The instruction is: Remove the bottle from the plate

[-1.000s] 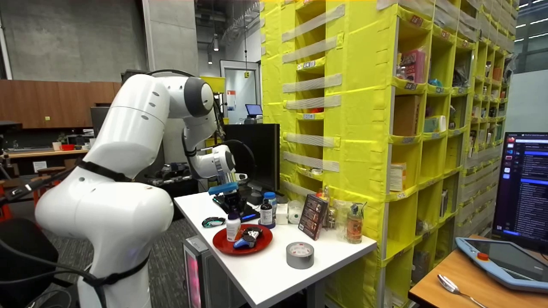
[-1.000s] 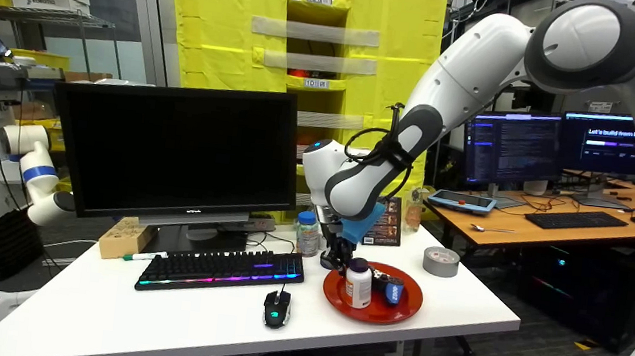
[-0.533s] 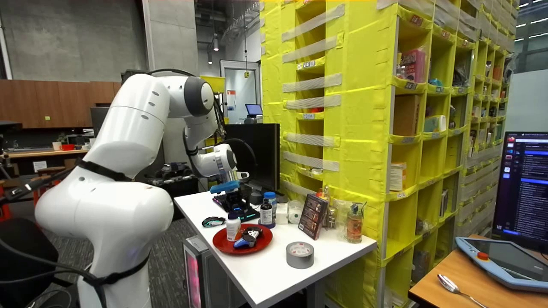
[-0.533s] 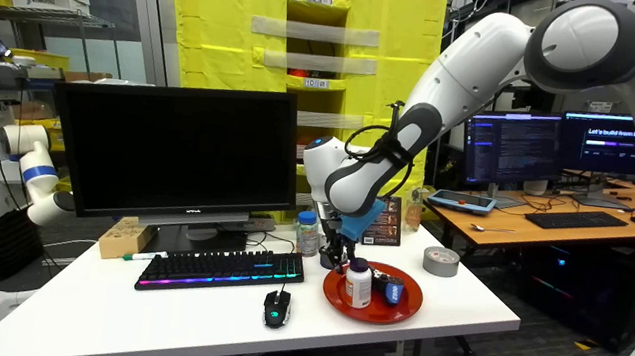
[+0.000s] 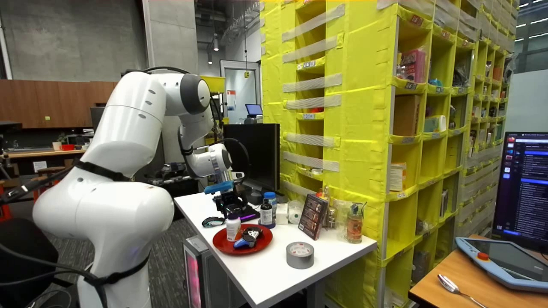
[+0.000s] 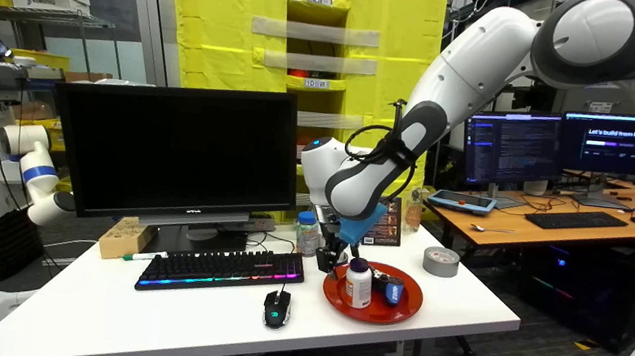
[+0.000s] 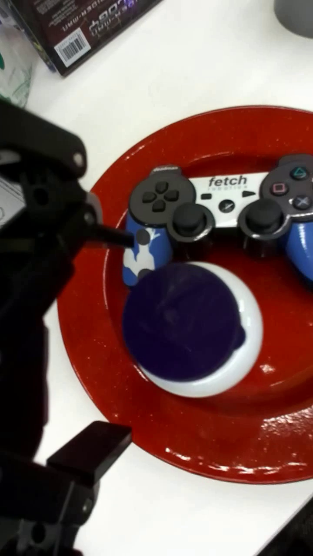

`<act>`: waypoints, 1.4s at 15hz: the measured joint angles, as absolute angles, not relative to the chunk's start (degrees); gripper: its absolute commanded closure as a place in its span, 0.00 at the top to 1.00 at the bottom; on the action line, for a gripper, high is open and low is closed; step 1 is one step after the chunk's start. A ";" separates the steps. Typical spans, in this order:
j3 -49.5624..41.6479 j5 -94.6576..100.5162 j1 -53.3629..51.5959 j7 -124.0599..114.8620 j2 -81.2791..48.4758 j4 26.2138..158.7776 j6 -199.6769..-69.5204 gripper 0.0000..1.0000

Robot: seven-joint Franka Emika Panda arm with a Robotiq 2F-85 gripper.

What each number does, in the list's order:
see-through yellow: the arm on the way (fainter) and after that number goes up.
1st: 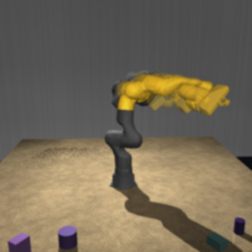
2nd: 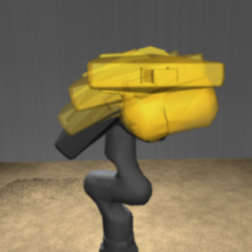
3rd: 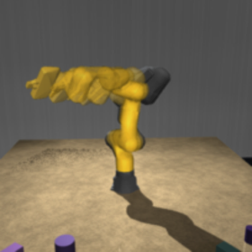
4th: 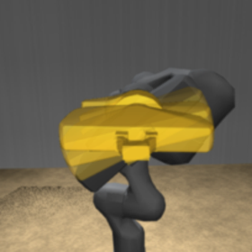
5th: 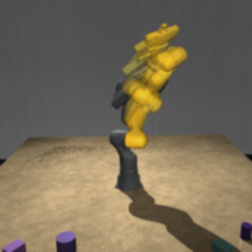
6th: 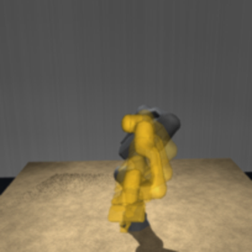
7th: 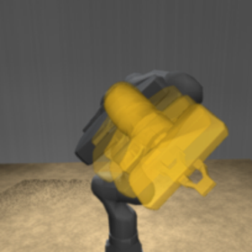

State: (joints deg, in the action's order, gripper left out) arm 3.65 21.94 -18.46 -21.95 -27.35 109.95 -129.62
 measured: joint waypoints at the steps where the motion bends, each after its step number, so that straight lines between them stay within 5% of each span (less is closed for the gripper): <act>1: 3.65 21.91 -18.50 -22.57 -27.08 110.97 -129.63 1.00; 5: 3.18 21.70 -18.35 -26.48 -26.46 116.02 -130.18 1.00; 6: 2.91 21.60 -18.35 -27.40 -26.02 117.02 -130.27 0.75; 10: 1.99 21.24 -18.16 -29.40 -23.89 119.97 -130.65 0.56; 21: 1.08 23.29 -17.90 -28.82 -21.22 119.43 -131.42 0.45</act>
